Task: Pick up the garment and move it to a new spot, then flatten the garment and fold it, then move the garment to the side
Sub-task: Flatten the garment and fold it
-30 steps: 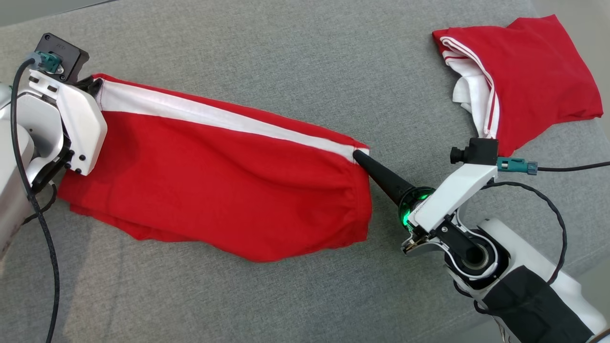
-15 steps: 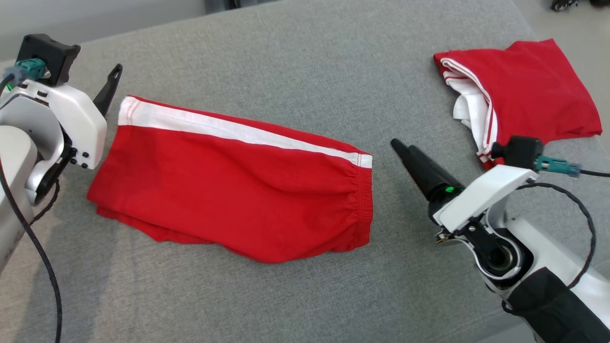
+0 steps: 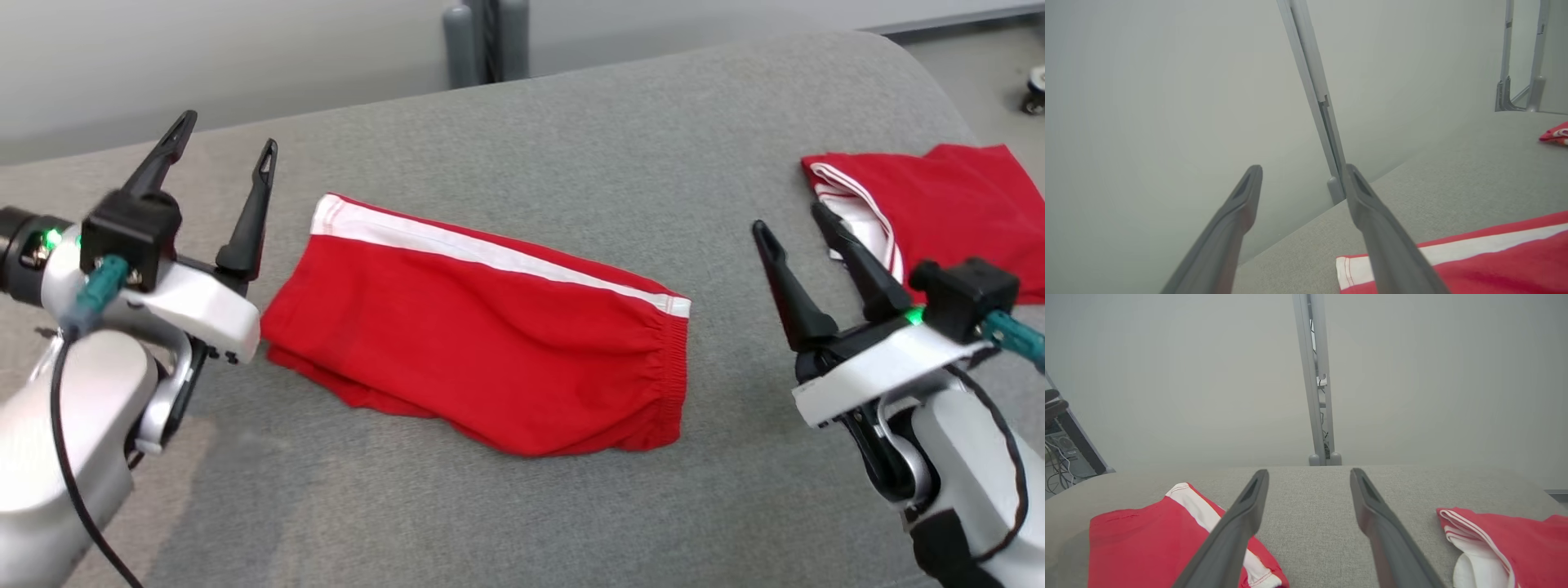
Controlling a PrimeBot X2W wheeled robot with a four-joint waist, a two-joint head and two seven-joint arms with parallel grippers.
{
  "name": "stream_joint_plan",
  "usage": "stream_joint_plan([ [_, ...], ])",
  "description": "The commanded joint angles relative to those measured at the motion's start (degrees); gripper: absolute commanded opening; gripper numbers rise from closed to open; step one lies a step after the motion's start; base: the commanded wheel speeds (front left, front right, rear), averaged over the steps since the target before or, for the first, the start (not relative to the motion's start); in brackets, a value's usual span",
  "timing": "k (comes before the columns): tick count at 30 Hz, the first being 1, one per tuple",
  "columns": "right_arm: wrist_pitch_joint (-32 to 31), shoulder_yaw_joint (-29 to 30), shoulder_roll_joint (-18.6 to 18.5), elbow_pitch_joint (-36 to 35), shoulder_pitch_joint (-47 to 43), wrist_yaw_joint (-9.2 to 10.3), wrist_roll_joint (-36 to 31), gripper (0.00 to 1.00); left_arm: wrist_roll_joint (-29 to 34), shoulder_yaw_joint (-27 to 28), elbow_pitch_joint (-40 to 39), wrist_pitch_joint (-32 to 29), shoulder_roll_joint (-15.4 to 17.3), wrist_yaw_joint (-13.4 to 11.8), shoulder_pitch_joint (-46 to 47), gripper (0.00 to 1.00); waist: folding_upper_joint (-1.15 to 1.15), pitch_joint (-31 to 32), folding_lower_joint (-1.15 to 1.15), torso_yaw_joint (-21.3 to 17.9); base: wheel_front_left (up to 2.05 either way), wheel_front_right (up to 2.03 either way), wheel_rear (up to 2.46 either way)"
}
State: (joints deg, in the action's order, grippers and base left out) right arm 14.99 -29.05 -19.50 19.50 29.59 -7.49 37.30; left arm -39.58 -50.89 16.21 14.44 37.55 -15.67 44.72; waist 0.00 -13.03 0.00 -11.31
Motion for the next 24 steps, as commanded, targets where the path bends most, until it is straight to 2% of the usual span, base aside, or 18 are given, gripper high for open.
stream_joint_plan([
  [1,0.26,2.35,0.94,-1.24,-1.82,-0.01,-2.43,1.0,1.12,1.06,-1.72,0.41,0.37,-1.96,-1.87,1.0,0.0,1.42,0.0,2.14,0.0,0.0,0.0],
  [3,0.26,6.13,2.76,-3.65,-4.77,-0.02,-6.76,1.0,2.48,3.15,-5.76,0.66,-0.23,-4.84,-5.44,1.0,0.0,1.96,0.0,3.48,0.0,0.0,0.0],
  [7,0.26,12.85,6.21,-7.24,-10.16,-0.01,-12.16,1.0,5.95,8.44,-13.57,0.68,-2.25,-8.9,-13.64,1.0,0.0,2.99,0.0,6.21,0.0,0.0,0.0],
  [11,0.27,16.22,9.07,-10.07,-14.98,-0.01,-17.56,1.0,9.62,13.75,-17.4,0.7,-5.36,-10.88,-22.21,1.0,0.0,3.88,0.0,8.25,0.0,0.0,0.0],
  [14,0.27,17.95,10.63,-10.93,-17.98,-0.01,-19.48,1.0,11.65,18.47,-18.66,0.71,-8.7,-10.12,-27.67,1.0,0.0,4.32,0.0,9.56,0.0,0.0,0.0],
  [16,0.27,19.07,11.63,-11.03,-19.66,-0.01,-20.02,1.0,13.35,21.08,-19.28,0.71,-11.05,-8.69,-30.85,1.0,0.0,4.56,0.0,10.44,0.0,0.0,0.0],
  [17,0.27,19.07,11.63,-11.03,-19.66,-0.01,-20.02,1.0,13.35,21.08,-19.28,0.71,-11.05,-8.69,-30.85,1.0,0.0,4.56,0.0,10.44,0.0,0.0,0.0],
  [24,0.28,20.38,13.27,-8.57,-22.5,-0.01,-20.17,1.0,18.87,28.57,-17.85,0.72,-18.83,-2.29,-38.19,1.0,0.0,4.54,0.0,12.27,0.0,0.0,0.0],
])
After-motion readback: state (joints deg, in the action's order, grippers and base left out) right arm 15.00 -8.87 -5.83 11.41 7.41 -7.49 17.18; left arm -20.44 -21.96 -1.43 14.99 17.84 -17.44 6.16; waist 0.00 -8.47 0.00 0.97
